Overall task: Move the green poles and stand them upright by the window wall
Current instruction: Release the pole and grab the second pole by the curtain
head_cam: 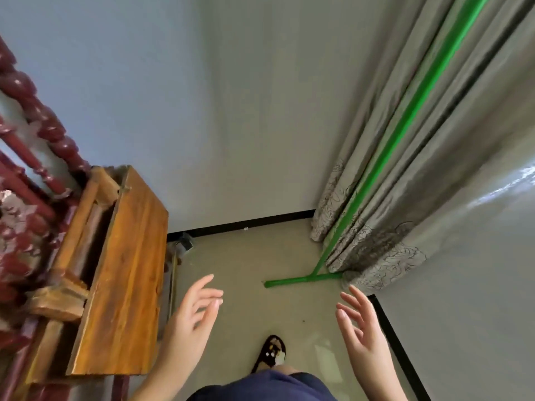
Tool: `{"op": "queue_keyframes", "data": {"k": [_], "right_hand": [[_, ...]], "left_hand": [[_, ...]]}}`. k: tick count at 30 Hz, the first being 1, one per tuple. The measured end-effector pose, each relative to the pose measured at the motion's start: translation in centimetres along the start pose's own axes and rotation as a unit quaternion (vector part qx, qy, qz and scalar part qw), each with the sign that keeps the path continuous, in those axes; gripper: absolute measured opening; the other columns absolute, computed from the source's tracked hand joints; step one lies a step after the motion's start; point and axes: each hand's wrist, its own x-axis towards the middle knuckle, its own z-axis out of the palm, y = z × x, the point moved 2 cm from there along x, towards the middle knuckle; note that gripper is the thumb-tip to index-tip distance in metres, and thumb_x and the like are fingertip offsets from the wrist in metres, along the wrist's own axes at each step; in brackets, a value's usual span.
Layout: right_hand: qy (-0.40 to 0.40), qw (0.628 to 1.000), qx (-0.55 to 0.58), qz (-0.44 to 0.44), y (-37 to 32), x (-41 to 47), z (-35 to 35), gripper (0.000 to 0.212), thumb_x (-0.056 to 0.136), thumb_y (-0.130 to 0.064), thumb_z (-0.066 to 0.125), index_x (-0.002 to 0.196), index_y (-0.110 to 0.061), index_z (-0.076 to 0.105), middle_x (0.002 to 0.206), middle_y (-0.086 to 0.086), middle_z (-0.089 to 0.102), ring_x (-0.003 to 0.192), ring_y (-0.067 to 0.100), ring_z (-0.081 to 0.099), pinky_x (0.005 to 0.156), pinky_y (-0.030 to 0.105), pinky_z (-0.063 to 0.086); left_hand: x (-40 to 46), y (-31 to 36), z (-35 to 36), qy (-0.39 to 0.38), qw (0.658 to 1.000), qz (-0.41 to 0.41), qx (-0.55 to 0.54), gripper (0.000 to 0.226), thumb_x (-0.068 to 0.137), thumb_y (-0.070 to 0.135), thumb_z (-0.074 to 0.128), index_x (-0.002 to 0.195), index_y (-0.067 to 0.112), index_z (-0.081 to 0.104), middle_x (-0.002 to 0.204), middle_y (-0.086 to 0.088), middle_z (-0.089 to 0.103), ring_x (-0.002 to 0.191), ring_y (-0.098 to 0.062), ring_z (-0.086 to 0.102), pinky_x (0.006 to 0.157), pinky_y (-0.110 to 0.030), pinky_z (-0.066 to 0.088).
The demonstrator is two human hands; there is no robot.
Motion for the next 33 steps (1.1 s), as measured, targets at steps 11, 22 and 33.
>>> {"op": "queue_keyframes", "data": {"k": [11,22,33], "right_hand": [[0.115,0.993,-0.011,0.033,-1.7,16.2,-3.9,0.044,0.084,-0.024,0.053,0.115,-0.053,0.039,0.125,-0.007,0.056,0.109,-0.006,0.053,0.079,0.003,0.045],[0.396,0.915,0.004,0.074,-6.4,27.5,-5.4,0.044,0.088,-0.02,0.053,0.114,-0.052,0.039,0.119,-0.017,0.056,0.106,-0.01,0.054,0.079,0.004,0.045],[0.483,0.872,-0.019,0.075,-14.3,37.2,-6.0,0.045,0.089,-0.014,0.053,0.118,-0.045,0.04,0.104,-0.023,0.061,0.093,-0.011,0.06,0.071,0.006,0.047]], "left_hand": [[20.2,5.4,9.1,-0.108,0.993,0.052,-0.001,0.038,0.087,0.008,0.051,0.11,0.038,0.049,0.102,0.016,0.064,0.093,-0.003,0.064,0.083,-0.013,0.05],[41.3,15.4,23.4,-0.455,0.865,0.207,0.036,0.042,0.087,0.014,0.054,0.102,0.053,0.051,0.098,0.017,0.066,0.096,-0.003,0.062,0.082,-0.011,0.047],[40.0,34.8,35.6,-0.738,0.596,0.306,-0.085,0.023,0.081,0.035,0.057,0.101,0.043,0.05,0.098,0.006,0.064,0.094,-0.004,0.063,0.088,-0.021,0.05]]}}
